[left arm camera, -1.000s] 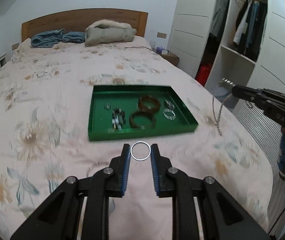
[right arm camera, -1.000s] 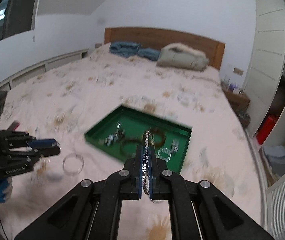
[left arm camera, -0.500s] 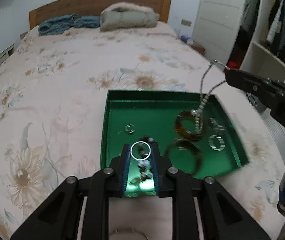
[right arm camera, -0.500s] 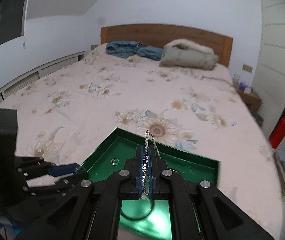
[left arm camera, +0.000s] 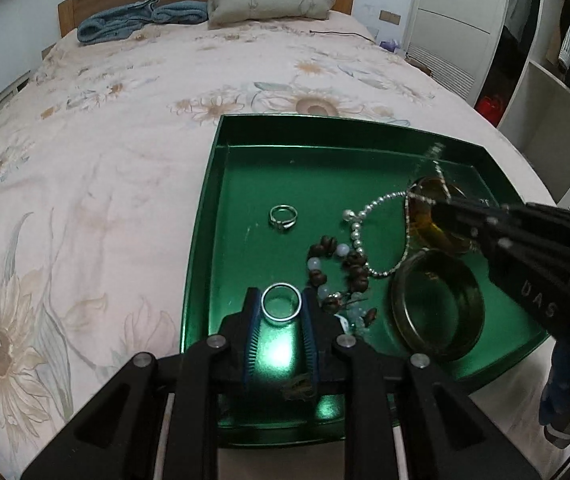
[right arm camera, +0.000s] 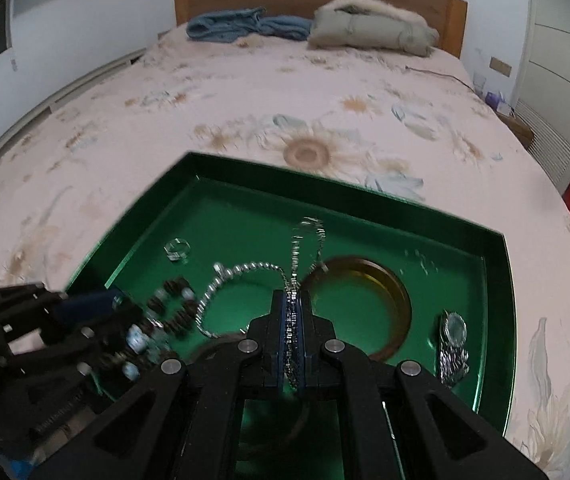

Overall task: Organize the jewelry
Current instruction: 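Carry the ring and chain necklace into the green tray and release both, then move both open tools back toward the silver bangle and twisted ring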

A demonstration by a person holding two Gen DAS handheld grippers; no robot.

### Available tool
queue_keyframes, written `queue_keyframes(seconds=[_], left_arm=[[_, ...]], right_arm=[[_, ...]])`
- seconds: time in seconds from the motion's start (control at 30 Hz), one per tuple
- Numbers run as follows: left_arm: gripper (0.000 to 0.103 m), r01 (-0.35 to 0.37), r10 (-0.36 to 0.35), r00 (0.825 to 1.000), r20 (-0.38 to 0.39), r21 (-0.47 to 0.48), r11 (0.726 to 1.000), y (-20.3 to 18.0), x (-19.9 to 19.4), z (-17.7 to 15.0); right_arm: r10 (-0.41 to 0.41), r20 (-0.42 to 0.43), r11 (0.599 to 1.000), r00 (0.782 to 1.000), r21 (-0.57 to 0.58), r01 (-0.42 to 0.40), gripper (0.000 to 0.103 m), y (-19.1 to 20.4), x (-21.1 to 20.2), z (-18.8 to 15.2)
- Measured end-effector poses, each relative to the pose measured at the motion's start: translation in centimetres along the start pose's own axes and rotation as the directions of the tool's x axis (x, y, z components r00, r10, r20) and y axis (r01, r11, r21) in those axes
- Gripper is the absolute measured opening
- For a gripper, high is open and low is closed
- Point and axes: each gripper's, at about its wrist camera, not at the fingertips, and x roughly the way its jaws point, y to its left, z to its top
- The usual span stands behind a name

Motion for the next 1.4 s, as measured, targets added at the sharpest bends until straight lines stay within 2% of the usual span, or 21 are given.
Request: queue_keyframes(seconds=[0.1,0.17,0.2,0.4,0.57,0.67,0.73,0.87,1.07,1.23,1.4], left_arm=[[0.02,-0.007,0.007,1.0,0.005,-0.001,1.0,-0.1,0.0,-0.1],[0.02,-0.011,0.011,1.0,0.003,-0.001,1.0,0.0,-0.1,-0.1],[0.02,-0.007,0.007,1.0,0.004,-0.003,1.0,0.1,-0.3,-0.1],[0.02,0.029,-0.028,0.999,0.042,-0.007,1.0,0.5,-4.6,0.0],[0.022,0.015,-0.015,0.991,0.131,0.003,1.0,1.4,-12.5,-0.2],[0.031,-0.006,0.008,0.982,0.188,-0.012,1.0,2.3,-17.8,-1.2],[0.038,-0.04,0.045,0.974,0.223,-0.023,0.999,2.8,-21.3,-2.6],[0.041,-0.087,0.094,0.96,0.264,-0.039,0.995,3.6,-27.0,-6.1],[0.044,-0.171,0.185,0.938,0.294,-0.073,0.983,5.5,-33.7,-11.4],[0.044,-0.222,0.243,0.921,0.303,-0.102,0.97,7.2,-37.3,-14.9],[0.044,-0.232,0.259,0.917,0.302,-0.123,0.965,8.3,-39.3,-17.9]], right_arm=[[-0.01,-0.012,1.0,1.0,0.005,0.01,0.011,-0.4,-0.3,-0.4],[-0.018,-0.011,1.0,1.0,0.01,0.018,0.036,-0.6,-0.8,-0.6],[-0.02,-0.006,1.0,1.0,0.01,0.02,0.038,-0.7,-1.3,-0.7],[-0.031,0.04,0.999,0.999,0.009,0.03,0.039,-0.9,-6.2,-1.2],[-0.024,0.122,1.0,0.992,0.001,0.024,0.041,-0.6,-13.4,-2.3],[-0.033,0.179,0.999,0.983,-0.024,0.038,0.048,0.5,-18.9,-3.9],[-0.04,0.202,0.998,0.979,-0.032,0.048,0.05,1.2,-21.6,-5.0],[-0.025,0.251,0.998,0.968,-0.041,0.037,0.053,2.9,-27.5,-8.3],[-0.009,0.296,0.999,0.955,-0.031,0.019,0.054,5.0,-33.5,-13.0],[0.013,0.329,0.999,0.944,-0.039,0.0,0.054,6.7,-36.9,-16.0],[0.028,0.353,0.999,0.935,-0.051,-0.011,0.054,8.4,-39.1,-18.0]])
